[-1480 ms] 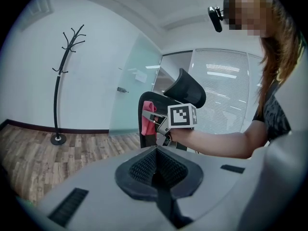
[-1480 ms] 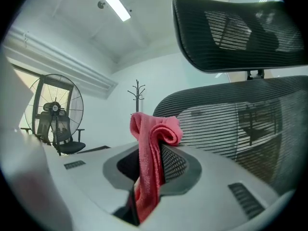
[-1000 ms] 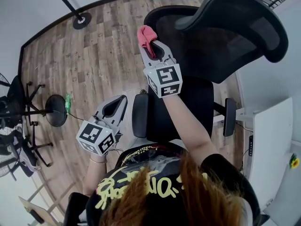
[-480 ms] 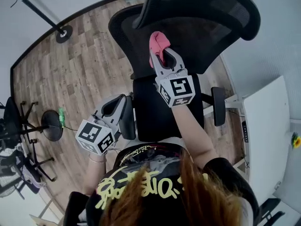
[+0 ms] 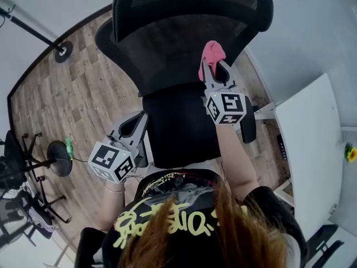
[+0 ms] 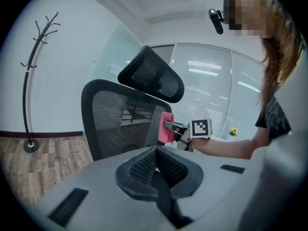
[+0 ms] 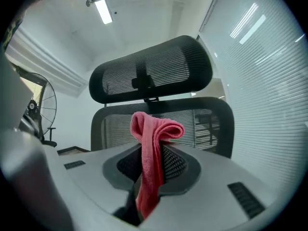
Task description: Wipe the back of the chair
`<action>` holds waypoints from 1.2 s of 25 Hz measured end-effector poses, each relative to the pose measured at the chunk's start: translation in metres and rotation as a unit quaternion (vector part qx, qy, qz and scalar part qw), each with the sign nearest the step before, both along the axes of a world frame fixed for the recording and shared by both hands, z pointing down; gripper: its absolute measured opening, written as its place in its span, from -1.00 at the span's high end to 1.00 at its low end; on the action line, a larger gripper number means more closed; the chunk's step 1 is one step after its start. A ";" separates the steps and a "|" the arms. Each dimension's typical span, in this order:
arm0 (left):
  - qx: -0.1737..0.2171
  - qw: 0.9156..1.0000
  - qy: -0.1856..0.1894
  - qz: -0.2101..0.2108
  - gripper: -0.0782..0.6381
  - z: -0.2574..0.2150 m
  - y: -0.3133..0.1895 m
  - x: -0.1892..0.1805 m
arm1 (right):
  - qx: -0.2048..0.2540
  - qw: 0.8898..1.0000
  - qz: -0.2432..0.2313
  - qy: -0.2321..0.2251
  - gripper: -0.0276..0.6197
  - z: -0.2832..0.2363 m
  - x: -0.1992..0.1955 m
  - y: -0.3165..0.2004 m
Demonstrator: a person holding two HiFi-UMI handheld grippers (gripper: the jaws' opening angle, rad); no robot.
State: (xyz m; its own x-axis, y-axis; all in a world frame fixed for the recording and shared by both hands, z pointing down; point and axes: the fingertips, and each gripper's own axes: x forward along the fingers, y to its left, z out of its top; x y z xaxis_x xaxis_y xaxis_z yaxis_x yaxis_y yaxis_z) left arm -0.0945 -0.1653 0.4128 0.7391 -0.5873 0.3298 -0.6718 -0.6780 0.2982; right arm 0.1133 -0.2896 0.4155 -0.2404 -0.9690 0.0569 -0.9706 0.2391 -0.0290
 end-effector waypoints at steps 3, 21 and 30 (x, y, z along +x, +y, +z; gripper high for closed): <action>-0.001 1.000 -0.001 -0.001 0.81 -0.001 0.000 0.014 | -0.007 0.999 0.031 0.000 0.69 0.004 0.042 0.000; -0.006 0.998 -0.015 -0.053 0.81 0.005 0.002 0.061 | -0.028 0.995 0.094 0.009 0.69 0.035 0.179 -0.030; -0.008 0.997 -0.024 -0.068 0.81 0.009 0.004 0.067 | -0.055 0.994 0.091 0.019 0.69 0.067 0.189 -0.049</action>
State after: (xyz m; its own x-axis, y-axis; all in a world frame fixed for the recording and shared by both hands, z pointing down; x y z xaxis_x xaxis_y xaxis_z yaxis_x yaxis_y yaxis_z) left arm -0.0278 -0.1617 0.4216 0.6360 -0.6755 0.3732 -0.7712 -0.5746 0.2741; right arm 0.3024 -0.3384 0.4823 -0.0568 -0.9837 0.1707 -0.9984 0.0565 -0.0068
